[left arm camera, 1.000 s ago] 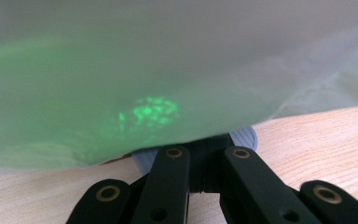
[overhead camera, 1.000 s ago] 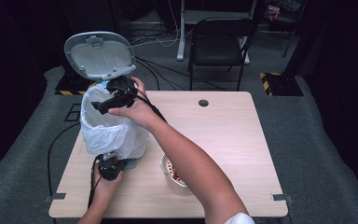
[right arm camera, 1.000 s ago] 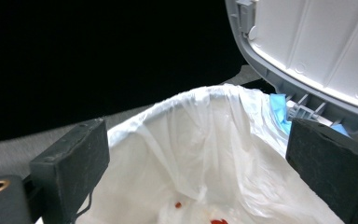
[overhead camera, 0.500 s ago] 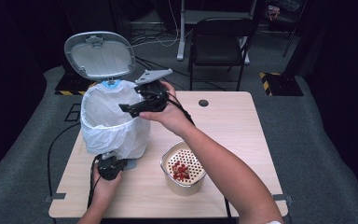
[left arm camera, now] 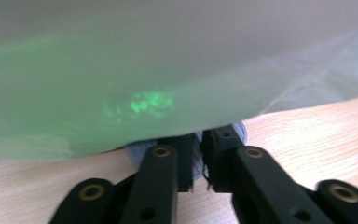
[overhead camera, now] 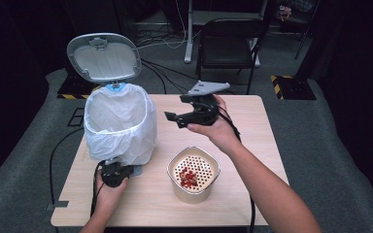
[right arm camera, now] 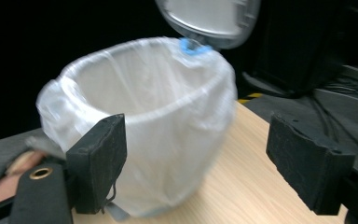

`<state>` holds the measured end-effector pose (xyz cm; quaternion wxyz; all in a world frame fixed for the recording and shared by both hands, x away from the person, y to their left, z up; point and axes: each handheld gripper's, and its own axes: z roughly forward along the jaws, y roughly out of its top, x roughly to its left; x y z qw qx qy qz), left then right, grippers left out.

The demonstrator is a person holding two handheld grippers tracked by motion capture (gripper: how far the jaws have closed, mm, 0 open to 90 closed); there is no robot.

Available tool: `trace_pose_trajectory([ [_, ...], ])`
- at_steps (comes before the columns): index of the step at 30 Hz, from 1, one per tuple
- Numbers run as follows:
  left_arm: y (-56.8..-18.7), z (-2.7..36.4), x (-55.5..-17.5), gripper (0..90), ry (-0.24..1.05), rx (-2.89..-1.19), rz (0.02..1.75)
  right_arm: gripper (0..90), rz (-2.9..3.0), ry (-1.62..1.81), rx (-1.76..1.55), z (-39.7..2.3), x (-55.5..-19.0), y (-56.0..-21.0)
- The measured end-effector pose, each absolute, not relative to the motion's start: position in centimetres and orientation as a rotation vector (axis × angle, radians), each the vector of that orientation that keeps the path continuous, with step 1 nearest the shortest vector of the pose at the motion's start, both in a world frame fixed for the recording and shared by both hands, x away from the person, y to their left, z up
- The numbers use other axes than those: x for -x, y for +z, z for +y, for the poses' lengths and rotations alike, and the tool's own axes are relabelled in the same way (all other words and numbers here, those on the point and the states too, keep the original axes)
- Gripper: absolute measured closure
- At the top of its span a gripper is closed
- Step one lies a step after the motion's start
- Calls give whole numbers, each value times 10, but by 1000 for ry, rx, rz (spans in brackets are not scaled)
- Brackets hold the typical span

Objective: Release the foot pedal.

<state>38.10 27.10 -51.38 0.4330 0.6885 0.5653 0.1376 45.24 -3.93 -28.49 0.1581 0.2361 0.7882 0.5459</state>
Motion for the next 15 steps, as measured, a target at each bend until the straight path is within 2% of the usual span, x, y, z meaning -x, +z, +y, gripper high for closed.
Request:
trace_pose_trajectory([
  [3,-512,271,-381,736,327,-1710,1404,200,2228,1495,-700,-65,-446,-296],
  [4,-508,277,-377,719,341,-1805,1437,201,2223,1493,-730,-72,-443,-300],
  [9,-503,280,-373,554,322,-1792,1438,203,2179,1471,-792,-106,-434,-318],
  [15,-502,286,-367,452,347,-1790,1448,210,2149,1446,-864,-132,-424,-339],
])
